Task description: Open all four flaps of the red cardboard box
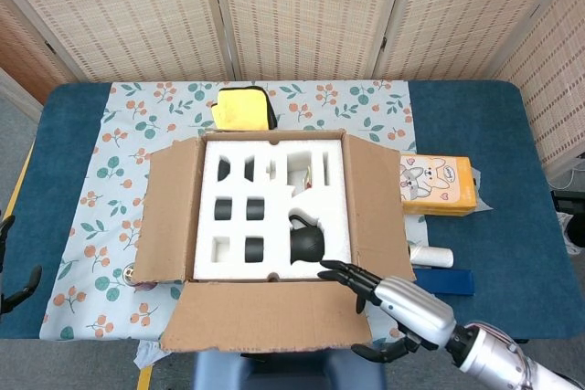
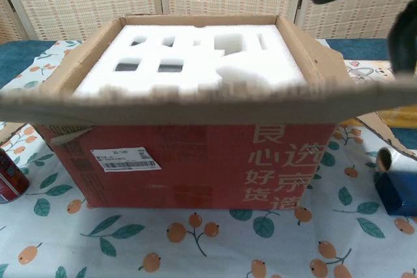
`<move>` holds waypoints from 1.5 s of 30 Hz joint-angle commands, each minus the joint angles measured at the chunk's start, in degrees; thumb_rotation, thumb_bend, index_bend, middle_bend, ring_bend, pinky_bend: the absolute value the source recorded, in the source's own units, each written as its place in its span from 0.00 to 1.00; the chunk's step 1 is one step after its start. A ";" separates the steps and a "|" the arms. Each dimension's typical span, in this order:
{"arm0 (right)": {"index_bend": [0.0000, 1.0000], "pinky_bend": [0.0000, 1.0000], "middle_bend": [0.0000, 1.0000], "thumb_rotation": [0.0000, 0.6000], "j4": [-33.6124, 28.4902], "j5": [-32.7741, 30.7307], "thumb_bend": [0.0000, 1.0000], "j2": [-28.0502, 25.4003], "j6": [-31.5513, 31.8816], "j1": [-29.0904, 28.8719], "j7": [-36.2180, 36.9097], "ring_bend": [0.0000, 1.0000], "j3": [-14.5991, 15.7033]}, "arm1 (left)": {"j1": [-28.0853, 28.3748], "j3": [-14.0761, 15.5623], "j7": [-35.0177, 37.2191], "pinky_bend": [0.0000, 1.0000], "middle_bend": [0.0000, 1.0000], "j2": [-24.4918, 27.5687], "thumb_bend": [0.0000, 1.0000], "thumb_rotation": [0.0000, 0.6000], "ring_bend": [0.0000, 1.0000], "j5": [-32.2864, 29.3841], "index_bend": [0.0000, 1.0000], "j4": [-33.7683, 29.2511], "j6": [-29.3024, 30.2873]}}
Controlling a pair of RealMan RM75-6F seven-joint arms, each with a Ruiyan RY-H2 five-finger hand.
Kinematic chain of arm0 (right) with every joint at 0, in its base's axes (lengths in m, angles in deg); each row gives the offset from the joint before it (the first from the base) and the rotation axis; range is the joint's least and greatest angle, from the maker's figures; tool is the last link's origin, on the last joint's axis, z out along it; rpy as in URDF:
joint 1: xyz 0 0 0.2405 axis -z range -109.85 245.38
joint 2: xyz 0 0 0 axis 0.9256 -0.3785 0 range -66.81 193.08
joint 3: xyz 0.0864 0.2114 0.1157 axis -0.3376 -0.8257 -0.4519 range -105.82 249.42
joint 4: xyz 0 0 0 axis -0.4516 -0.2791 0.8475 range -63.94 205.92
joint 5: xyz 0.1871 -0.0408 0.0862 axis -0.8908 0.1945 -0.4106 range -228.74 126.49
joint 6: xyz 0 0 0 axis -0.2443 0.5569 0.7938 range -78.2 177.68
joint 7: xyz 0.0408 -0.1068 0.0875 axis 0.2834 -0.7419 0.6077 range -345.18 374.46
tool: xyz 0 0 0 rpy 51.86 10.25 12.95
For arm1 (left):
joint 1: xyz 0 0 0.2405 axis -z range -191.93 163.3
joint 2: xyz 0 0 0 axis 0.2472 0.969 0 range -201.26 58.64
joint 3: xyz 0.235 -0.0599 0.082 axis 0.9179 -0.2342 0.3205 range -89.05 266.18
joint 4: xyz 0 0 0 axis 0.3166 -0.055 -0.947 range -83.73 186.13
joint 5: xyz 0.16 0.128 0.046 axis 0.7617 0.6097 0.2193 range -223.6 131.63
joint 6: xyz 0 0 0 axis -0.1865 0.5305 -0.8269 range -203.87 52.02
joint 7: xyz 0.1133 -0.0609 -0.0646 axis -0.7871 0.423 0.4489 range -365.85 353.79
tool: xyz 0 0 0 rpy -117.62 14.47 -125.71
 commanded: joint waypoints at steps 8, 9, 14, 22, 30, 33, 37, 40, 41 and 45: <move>0.00 0.41 0.00 1.00 0.00 0.28 0.39 5.15 4.40 5.34 -14.14 0.00 -1.23 | -0.03 -0.04 0.06 0.02 0.01 -0.01 0.39 1.00 0.00 0.14 0.00 -0.15 0.19; 0.00 0.41 0.00 1.00 0.00 1.84 0.39 5.46 5.80 5.21 -15.62 0.00 -0.75 | -0.06 -0.04 0.22 0.02 0.01 0.02 0.39 1.00 0.00 0.14 0.00 -0.14 0.19; 0.00 0.40 0.00 1.00 0.00 11.90 0.38 5.60 14.56 4.05 -21.82 0.00 4.25 | -0.07 0.06 0.74 0.02 0.01 0.17 0.39 1.00 0.00 0.43 0.00 -0.12 0.22; 0.00 0.39 0.00 1.00 0.00 28.66 0.38 0.59 32.79 0.91 -24.45 0.00 17.71 | -0.20 0.13 0.90 0.02 0.01 0.27 0.39 1.00 0.00 0.65 0.00 -0.28 0.46; 0.00 0.36 0.00 1.00 1.49 41.11 0.38 -5.29 49.92 -0.77 -26.12 0.00 30.38 | -0.23 0.06 1.22 0.02 0.01 0.37 0.39 1.00 0.00 0.52 0.00 -0.26 0.42; 0.00 0.36 0.00 1.00 3.17 43.89 0.38 -7.19 55.07 -1.65 -25.35 0.00 34.34 | -0.23 0.09 1.08 0.02 0.01 0.38 0.39 1.00 0.00 0.56 0.00 -0.31 0.40; 0.00 0.35 0.00 1.00 6.41 45.85 0.39 -9.67 60.50 -3.61 -22.20 0.00 39.29 | -0.22 0.05 0.64 0.02 0.01 0.35 0.39 1.00 0.00 0.32 0.00 -0.41 0.25; 0.00 0.35 0.00 1.00 8.70 47.29 0.39 -11.06 62.90 -5.40 -19.62 0.00 42.49 | -0.23 0.03 0.42 0.02 0.01 0.37 0.39 1.00 0.00 0.20 0.00 -0.55 0.20; 0.00 0.35 0.00 1.00 9.81 48.14 0.39 -11.54 63.95 -6.24 -18.39 0.00 43.95 | -0.23 0.01 0.34 0.02 0.01 0.39 0.39 1.00 0.00 0.21 0.00 -0.61 0.22; 0.00 0.33 0.00 1.00 13.98 51.80 0.39 -12.49 68.25 -8.41 -14.90 0.00 49.08 | -0.32 0.04 -0.07 0.02 0.01 0.38 0.39 1.00 0.00 0.17 0.00 -0.76 0.32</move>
